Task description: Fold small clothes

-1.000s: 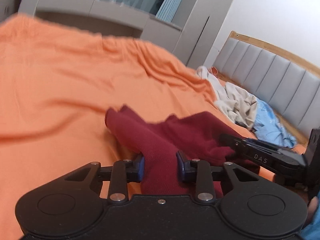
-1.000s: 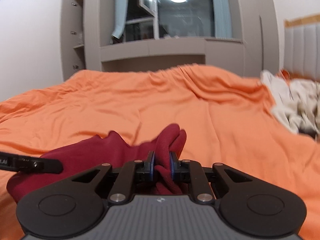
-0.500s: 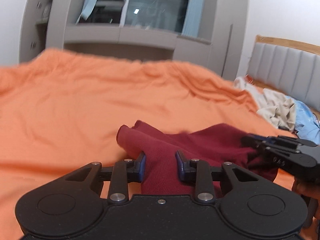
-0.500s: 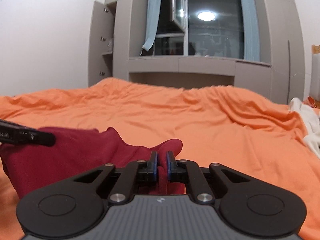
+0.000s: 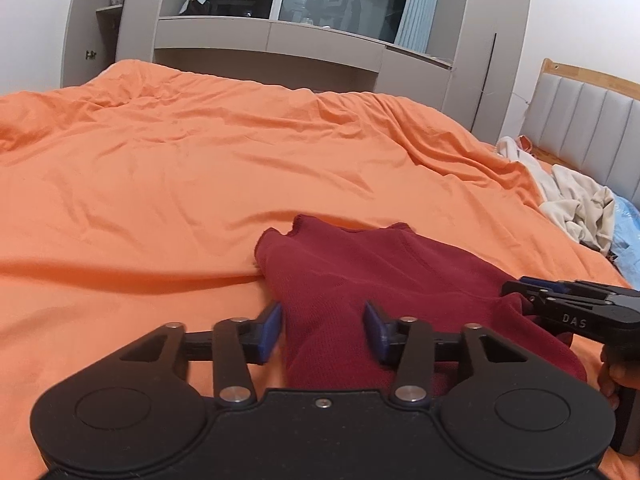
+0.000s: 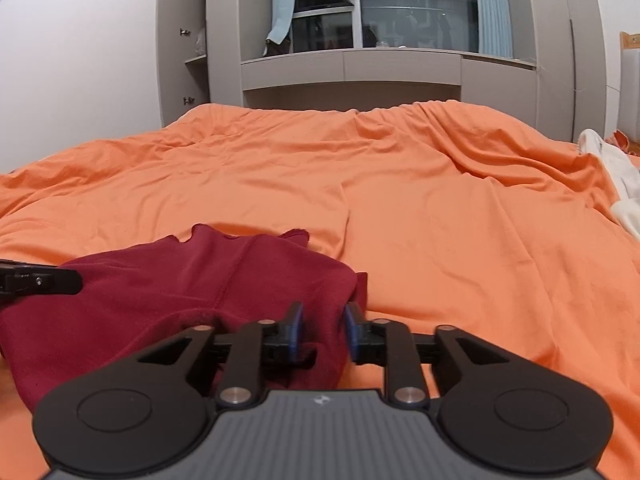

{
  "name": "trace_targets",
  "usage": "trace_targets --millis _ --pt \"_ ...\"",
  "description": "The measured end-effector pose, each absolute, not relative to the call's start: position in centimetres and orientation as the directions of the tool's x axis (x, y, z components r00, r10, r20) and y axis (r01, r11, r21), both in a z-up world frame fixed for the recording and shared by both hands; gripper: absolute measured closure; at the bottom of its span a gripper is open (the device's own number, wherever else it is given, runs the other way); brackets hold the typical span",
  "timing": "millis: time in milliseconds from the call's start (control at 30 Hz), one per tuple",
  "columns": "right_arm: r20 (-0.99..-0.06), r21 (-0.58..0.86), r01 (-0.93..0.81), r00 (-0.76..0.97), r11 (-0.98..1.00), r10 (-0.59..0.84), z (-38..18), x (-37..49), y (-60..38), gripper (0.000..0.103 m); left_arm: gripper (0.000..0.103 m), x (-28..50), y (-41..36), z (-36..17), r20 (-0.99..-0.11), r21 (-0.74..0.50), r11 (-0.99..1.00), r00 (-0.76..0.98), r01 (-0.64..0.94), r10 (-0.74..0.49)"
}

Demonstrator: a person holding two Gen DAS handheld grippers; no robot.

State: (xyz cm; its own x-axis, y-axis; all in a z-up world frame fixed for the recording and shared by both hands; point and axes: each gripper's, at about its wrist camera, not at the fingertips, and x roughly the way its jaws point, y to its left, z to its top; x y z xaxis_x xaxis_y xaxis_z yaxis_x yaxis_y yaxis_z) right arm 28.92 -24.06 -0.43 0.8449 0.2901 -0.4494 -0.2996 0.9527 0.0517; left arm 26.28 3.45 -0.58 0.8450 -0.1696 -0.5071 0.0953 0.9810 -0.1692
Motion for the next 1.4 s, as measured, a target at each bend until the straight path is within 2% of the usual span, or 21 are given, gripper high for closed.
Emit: trace_targets --millis 33,67,167,233,300,500,667,833,1067,1400 --pt "-0.449 0.053 -0.290 0.848 0.956 0.282 -0.4 28.8 -24.2 0.060 0.036 26.2 3.5 -0.5 -0.509 -0.166 0.983 0.846 0.083 -0.158" --pt "-0.447 0.056 -0.281 0.851 0.958 0.276 -0.2 28.7 -24.2 0.057 0.029 26.1 3.6 -0.4 -0.509 -0.167 0.983 0.848 0.074 -0.150" --pt "-0.433 0.066 -0.259 0.863 0.964 0.261 0.3 28.4 -24.6 0.039 0.015 25.6 4.0 -0.1 -0.504 -0.185 0.981 0.852 0.055 -0.143" --pt "-0.414 0.074 -0.259 0.870 0.963 0.266 0.7 27.8 -24.6 0.022 0.007 25.2 4.1 0.2 -0.497 -0.190 0.981 0.856 0.050 -0.140" --pt "-0.396 0.085 -0.272 0.873 0.959 0.283 1.2 27.1 -24.4 0.014 0.004 24.7 4.1 0.4 -0.489 -0.187 0.981 0.862 0.045 -0.133" --pt "-0.347 0.050 -0.377 0.862 0.925 0.370 2.4 23.6 -22.8 0.002 0.001 23.2 4.2 0.2 -0.485 -0.192 0.981 0.866 0.031 -0.122" --pt "-0.335 -0.042 -0.427 0.858 0.903 0.390 2.4 21.0 -21.1 0.000 0.001 22.2 4.4 -0.1 -0.490 -0.213 0.977 0.863 0.014 -0.119" --pt "-0.373 -0.112 -0.352 0.882 0.929 0.289 1.6 20.4 -20.6 0.000 0.001 21.4 4.3 -0.4 -0.497 -0.215 0.977 0.861 0.002 -0.111" --pt "-0.397 -0.032 -0.258 0.890 0.966 0.225 1.4 20.3 -22.7 0.000 0.001 19.9 3.9 0.1 -0.472 -0.217 0.976 0.876 -0.005 -0.101" --pt "-0.336 0.093 -0.219 0.912 0.971 0.237 2.8 17.6 -24.8 0.000 0.001 15.8 3.0 1.6 -0.381 -0.190 0.982 0.922 -0.008 -0.066"
